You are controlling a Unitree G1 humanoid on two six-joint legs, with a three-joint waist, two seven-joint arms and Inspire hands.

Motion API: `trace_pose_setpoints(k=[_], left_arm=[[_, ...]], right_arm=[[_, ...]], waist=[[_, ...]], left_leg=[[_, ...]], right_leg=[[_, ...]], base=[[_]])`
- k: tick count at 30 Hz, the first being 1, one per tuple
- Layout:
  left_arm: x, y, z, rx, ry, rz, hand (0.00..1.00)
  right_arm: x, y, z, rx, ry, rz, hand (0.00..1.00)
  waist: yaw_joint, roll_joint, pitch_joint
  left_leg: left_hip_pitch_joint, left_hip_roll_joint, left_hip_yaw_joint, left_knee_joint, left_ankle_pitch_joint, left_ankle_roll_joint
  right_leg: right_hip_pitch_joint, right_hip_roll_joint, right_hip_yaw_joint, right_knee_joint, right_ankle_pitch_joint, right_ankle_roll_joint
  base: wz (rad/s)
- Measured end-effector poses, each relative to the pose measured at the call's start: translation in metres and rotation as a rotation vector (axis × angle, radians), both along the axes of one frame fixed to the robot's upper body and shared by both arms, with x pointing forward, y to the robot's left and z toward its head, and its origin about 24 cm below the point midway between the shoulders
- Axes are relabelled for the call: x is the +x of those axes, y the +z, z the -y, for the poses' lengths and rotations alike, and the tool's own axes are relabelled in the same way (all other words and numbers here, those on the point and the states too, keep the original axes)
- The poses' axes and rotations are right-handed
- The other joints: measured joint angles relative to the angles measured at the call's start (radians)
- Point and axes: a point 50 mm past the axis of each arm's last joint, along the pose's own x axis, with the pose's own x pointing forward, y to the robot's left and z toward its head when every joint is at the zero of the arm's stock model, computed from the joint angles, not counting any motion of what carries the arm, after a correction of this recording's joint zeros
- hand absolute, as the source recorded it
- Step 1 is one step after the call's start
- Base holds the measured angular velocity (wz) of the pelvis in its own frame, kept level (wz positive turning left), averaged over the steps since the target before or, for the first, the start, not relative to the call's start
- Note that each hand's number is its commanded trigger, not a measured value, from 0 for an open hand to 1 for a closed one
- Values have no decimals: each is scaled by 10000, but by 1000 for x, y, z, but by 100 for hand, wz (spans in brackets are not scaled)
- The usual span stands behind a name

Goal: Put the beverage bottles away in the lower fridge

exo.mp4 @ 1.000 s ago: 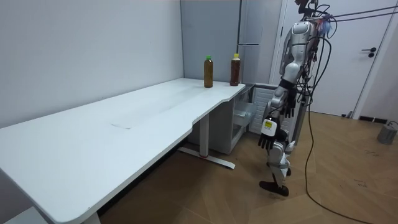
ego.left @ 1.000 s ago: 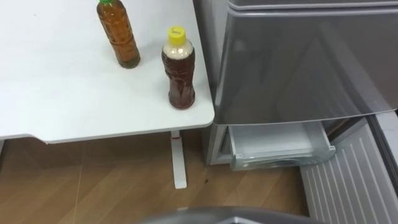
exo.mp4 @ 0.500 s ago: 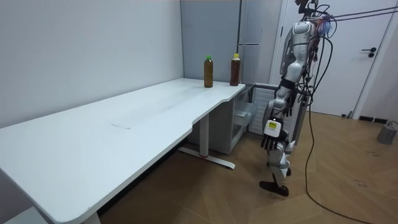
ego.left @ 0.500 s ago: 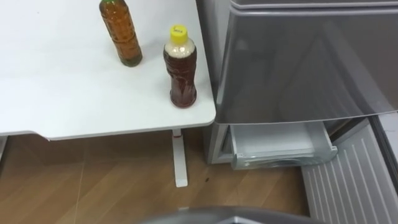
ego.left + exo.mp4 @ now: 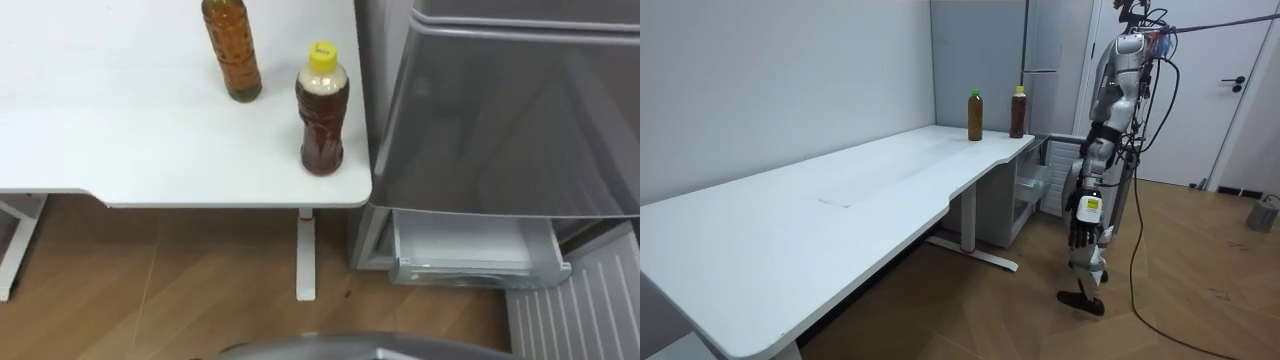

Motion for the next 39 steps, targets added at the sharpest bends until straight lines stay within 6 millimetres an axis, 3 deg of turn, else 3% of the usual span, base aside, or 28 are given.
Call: trace_pose_setpoints(k=[4,12,16,20,28,30,32,37,39], left_arm=[[27,16,-19,1486,1006,1181,0],[77,66,-43,4232,2549,3360,0],[109,106,-52,5663,2844,5003,0],[133,154,-56,7648,2029,6539,0],[158,234,-38,10049,347,9910,0],[161,250,-30,10163,-46,10778,0],[167,268,-20,10295,-767,11887,0],[184,294,-5,10875,-2538,13299,0],[188,298,0,10790,-2967,13663,0]], right_arm=[[-1,0,1,-156,200,147,0],[3,1,3,-394,270,677,0],[4,2,4,-548,164,969,0],[6,2,4,-555,420,1133,0],[5,2,4,-488,225,1341,0],[5,2,5,-474,198,1357,0],[6,2,5,-418,138,1402,0],[6,2,7,-381,62,1401,0],[9,2,8,-383,55,1478,0]], waist=[[254,77,-27],[344,136,-70],[408,166,-104],[353,193,-95],[71,207,-68],[-12,125,-1],[-121,138,5],[-229,176,21],[-351,208,73]], left_leg=[[-1,-12,-95,-24,-2,0],[-84,-71,-501,53,-2,1],[-148,-122,-769,105,11,22],[-195,-124,-862,159,11,22],[-178,-158,-1091,168,13,23],[-196,-159,-1092,170,13,23],[-227,-170,-1089,174,13,23],[-214,-164,-1028,155,19,32],[-205,-175,-1038,163,21,35]], right_leg=[[40,0,-25,-2,-1,1],[-45,-14,-212,52,-2,0],[-65,-17,-230,159,0,-4],[-103,-7,-225,176,9,-18],[-70,25,-212,165,18,-33],[-80,25,-181,146,17,-34],[-93,23,-171,83,16,-37],[-104,54,-13,-21,24,-50],[-87,40,-10,-18,23,-49]], base=[[4],[4],[1],[0],[0],[0],[0],[-3],[0]])
